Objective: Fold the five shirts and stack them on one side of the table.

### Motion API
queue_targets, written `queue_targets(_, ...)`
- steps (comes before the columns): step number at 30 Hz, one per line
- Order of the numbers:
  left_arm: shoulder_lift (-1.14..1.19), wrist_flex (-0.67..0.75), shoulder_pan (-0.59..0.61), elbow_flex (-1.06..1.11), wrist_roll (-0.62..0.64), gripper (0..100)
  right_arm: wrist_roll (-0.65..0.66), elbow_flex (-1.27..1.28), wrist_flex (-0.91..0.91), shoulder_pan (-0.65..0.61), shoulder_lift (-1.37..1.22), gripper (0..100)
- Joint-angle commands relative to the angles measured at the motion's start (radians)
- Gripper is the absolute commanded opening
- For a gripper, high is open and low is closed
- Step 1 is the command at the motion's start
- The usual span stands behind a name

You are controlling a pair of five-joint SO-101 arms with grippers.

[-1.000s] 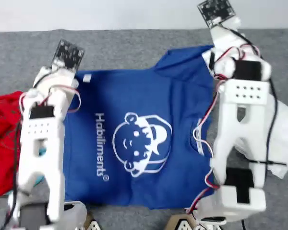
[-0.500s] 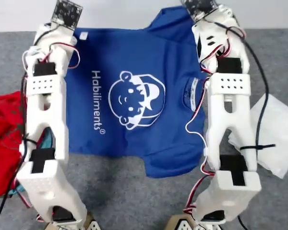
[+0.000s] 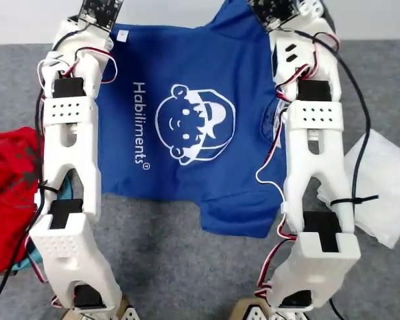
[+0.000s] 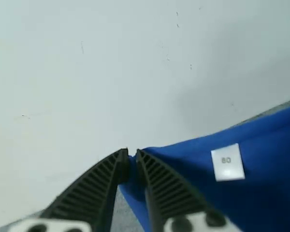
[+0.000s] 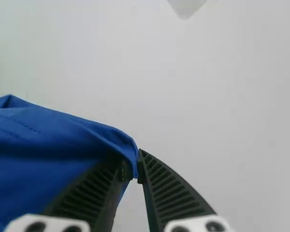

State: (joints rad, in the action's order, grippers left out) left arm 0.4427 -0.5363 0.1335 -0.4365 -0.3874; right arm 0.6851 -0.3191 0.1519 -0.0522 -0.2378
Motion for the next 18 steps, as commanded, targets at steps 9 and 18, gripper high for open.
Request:
queue_targets(9,-0.023,-0.081,0.015,-0.05,-0.015,1,0.106,-0.005,-0.107,-0.064,0.007,1.0)
queue_targets(18,-0.025,-0.308,0.011,-0.05,-0.133,1,0.109,0.002,0.246,-0.025,0.058,1.0)
